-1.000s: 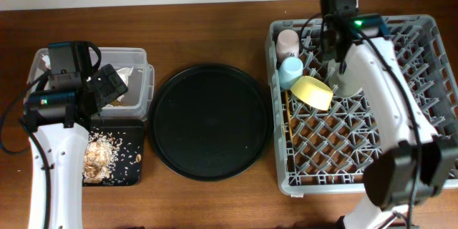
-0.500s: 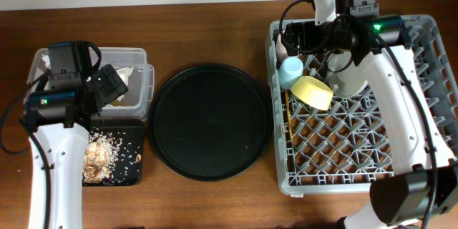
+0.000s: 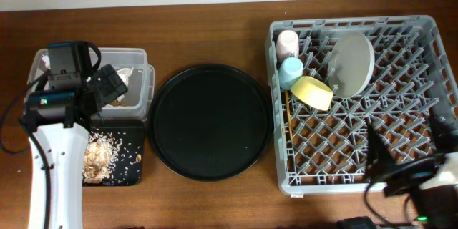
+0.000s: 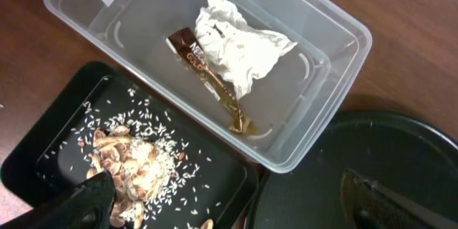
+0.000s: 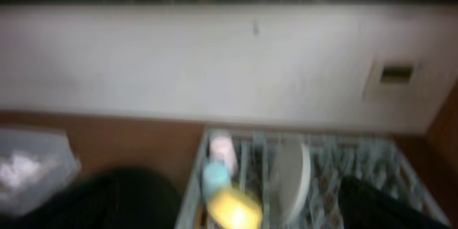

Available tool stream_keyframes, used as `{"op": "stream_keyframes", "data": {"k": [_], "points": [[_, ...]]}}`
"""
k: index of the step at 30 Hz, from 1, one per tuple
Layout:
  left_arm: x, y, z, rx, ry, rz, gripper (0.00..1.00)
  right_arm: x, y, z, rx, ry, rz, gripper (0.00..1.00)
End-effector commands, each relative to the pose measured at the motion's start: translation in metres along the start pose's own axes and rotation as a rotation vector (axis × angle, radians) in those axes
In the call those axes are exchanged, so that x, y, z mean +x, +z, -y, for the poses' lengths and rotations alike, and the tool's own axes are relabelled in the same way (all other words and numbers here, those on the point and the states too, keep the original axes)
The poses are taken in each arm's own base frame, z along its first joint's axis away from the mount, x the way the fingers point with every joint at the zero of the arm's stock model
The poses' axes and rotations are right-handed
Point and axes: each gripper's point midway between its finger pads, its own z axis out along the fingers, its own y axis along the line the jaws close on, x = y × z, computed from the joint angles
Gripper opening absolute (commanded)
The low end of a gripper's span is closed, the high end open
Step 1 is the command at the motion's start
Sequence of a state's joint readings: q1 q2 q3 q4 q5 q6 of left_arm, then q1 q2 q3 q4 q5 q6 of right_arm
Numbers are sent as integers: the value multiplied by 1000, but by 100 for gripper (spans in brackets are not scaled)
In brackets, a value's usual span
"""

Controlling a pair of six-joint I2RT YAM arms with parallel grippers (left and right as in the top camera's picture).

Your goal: Sort waste into correct bins and load items into the dishwasher rack

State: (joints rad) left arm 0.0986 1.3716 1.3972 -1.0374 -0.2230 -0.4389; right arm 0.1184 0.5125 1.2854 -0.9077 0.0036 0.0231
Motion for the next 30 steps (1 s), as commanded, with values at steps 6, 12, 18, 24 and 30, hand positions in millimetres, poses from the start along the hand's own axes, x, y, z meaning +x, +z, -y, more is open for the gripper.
{"op": "stream_keyframes", "data": {"k": [6,12,18,24,30], "points": [[-4,-4,0,4,-15,15,99,106,57,-1,-33,20,349,98],[-4,-4,0,4,-15,15,99,206,106,-8,-83,13,247,99],[-4,-4,0,4,-15,15,99,254,114,-5,-59,-122,64,98],[-4,-4,0,4,-15,15,99,254,114,-5,-62,-125,65,99],[-4,-4,0,4,-15,15,99,254,114,-6,-63,-125,65,98]]}}
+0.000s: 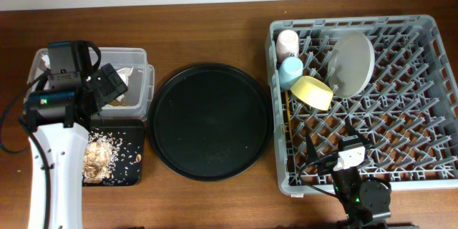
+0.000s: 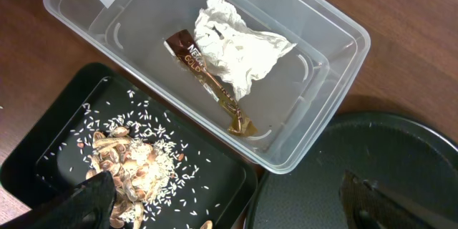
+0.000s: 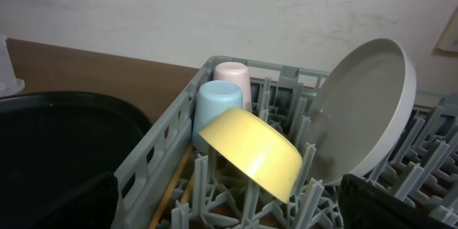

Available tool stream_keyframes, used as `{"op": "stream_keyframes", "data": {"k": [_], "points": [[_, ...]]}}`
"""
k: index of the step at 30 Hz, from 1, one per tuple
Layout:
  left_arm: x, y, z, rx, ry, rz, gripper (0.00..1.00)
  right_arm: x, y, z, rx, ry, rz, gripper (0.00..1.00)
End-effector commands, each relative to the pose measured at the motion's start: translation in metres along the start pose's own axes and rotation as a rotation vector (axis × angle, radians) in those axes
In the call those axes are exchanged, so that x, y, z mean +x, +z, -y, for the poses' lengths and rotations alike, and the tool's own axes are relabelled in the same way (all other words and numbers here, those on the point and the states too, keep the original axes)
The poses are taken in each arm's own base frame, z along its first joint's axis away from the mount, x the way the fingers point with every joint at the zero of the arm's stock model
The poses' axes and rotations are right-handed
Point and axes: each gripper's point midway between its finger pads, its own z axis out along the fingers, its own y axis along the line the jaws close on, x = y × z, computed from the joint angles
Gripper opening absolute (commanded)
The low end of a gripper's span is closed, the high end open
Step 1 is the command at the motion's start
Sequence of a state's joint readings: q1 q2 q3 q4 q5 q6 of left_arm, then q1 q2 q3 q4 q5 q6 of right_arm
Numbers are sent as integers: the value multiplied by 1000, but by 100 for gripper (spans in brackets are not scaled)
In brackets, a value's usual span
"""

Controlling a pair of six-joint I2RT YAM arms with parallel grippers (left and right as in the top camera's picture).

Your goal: Sort waste into correct bins and load items into the dishwasher rack

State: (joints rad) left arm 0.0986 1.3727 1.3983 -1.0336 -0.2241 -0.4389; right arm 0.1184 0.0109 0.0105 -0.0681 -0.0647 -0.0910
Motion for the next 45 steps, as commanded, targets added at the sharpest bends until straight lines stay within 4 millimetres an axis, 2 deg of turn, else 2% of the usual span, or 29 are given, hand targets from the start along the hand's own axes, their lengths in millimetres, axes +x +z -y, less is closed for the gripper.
{"op": "stream_keyframes", "data": {"k": [1,6,7,9,12,13,14,15,17,19,20,22,23,24,26,28,30,31,33,36,45], "points": [[-3,-4,0,4,-15,12,99,2,0,0,3,-9,-4,98],[-4,-7,-1,9,-16,21,99,2,0,0,3,-9,-4,99],[-6,-19,-1,25,-21,51,99,2,0,0,3,-9,-4,98],[-9,-54,1,84,-22,137,99,2,0,0,3,-9,-4,98],[-7,-116,-3,189,-33,287,99,2,0,0,3,-9,-4,99],[-3,-130,-8,212,-39,324,99,2,0,0,3,-9,-4,98],[14,-144,-21,235,-51,368,99,2,0,0,3,-9,-4,98],[30,-145,-31,242,-55,382,99,2,0,0,3,-9,-4,98],[60,-136,-44,248,-56,385,99,2,0,0,3,-9,-4,98],[112,-97,-45,311,-35,338,99,2,0,0,3,-9,-4,98],[123,-79,-38,372,-38,377,99,2,0,0,3,-9,-4,98],[114,-65,-15,533,-59,561,99,2,0,0,3,-9,-4,99],[108,-64,-7,600,-66,650,99,2,0,0,3,-9,-4,98],[95,-73,3,721,-86,851,99,2,0,0,3,-9,-4,98],[94,-75,3,778,-106,981,99,2,0,0,3,-9,-4,98],[100,-59,5,774,-105,974,99,2,0,0,3,-9,-4,98],[114,-27,2,698,-100,861,99,2,0,0,3,-9,-4,98],[128,1,-7,605,-101,759,99,2,0,0,3,-9,-4,98],[131,4,-6,493,166,821,99,2,0,0,3,-9,-4,98],[133,4,-4,401,402,877,99,2,0,0,3,-9,-4,99],[135,3,0,427,413,875,99,2,0,0,3,-9,-4,98]]}}
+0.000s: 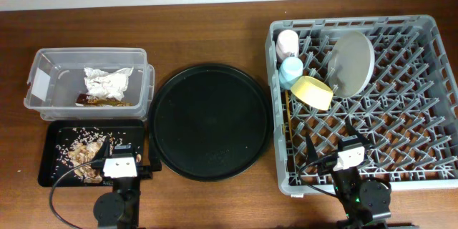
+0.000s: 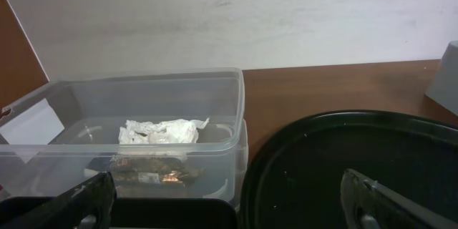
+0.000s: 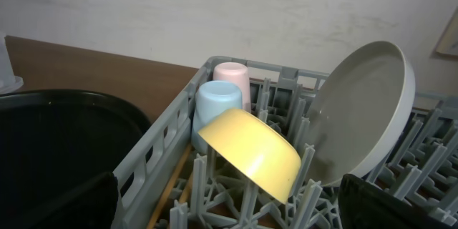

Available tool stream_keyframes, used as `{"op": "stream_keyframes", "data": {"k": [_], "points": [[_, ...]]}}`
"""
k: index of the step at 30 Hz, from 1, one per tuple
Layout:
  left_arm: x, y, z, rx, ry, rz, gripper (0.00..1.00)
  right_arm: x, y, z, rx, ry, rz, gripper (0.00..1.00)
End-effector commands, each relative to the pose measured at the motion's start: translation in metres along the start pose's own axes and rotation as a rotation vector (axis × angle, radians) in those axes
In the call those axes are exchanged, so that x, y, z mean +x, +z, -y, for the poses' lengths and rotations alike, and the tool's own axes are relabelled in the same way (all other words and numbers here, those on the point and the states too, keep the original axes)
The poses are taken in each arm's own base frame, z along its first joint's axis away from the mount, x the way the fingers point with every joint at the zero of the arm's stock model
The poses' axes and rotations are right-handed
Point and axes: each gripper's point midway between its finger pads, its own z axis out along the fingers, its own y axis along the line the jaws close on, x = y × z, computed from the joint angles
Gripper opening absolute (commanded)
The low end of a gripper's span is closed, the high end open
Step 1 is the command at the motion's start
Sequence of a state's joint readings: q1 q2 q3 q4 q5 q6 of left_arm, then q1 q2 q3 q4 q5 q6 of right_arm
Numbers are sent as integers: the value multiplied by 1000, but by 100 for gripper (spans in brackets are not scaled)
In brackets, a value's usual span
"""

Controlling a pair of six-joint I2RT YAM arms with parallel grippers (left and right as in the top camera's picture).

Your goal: Sort waste into correct bins and load items into the dishwasher rack

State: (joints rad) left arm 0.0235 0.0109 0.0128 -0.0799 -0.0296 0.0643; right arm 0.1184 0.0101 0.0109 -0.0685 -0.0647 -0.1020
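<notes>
The grey dishwasher rack (image 1: 429, 114) on the right holds a pink cup (image 1: 287, 41), a blue cup (image 1: 291, 68), a yellow bowl (image 1: 313, 93) and a grey plate (image 1: 352, 63). The clear bin (image 1: 43, 79) at the left holds crumpled paper (image 1: 107, 80) and a brown wrapper (image 1: 100, 100). In front of it, a black rectangular tray (image 1: 54, 136) carries food scraps (image 1: 82, 154). My left gripper (image 1: 120, 166) sits low at the front edge by that tray, open and empty (image 2: 227, 193). My right gripper (image 1: 351, 159) sits at the rack's front, open and empty (image 3: 229, 200).
A large round black tray (image 1: 210, 122) lies between the bins and the rack. A wooden stick (image 1: 286, 111) lies along the rack's left side. Brown table shows behind and around everything; a pale wall stands at the back.
My left arm was over the bins with its open gripper looking down into them. It now sits low at the table's front edge, facing the clear bin. The right arm has not moved.
First my left gripper hung open above the bins while the right arm was at the front right corner, its view blurred. Then the right gripper sat low in front of the rack, facing the dishes. Now both arms are low at the front edge, open and empty.
</notes>
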Motion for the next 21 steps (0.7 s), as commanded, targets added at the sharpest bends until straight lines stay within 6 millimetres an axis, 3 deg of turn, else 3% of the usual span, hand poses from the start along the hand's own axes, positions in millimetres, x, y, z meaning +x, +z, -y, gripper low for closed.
{"op": "stream_keyframes", "data": {"k": [1,9,13,21], "points": [[1,0,4,19,20,-1,99,3,0,0,3,2,-5,98],[1,0,3,18,20,-1,99,3,0,1,4,2,-5,98],[1,0,3,18,20,-1,99,5,-2,28,115,10,-16,98],[1,0,3,18,20,-1,99,5,-2,28,113,10,-16,98]]}}
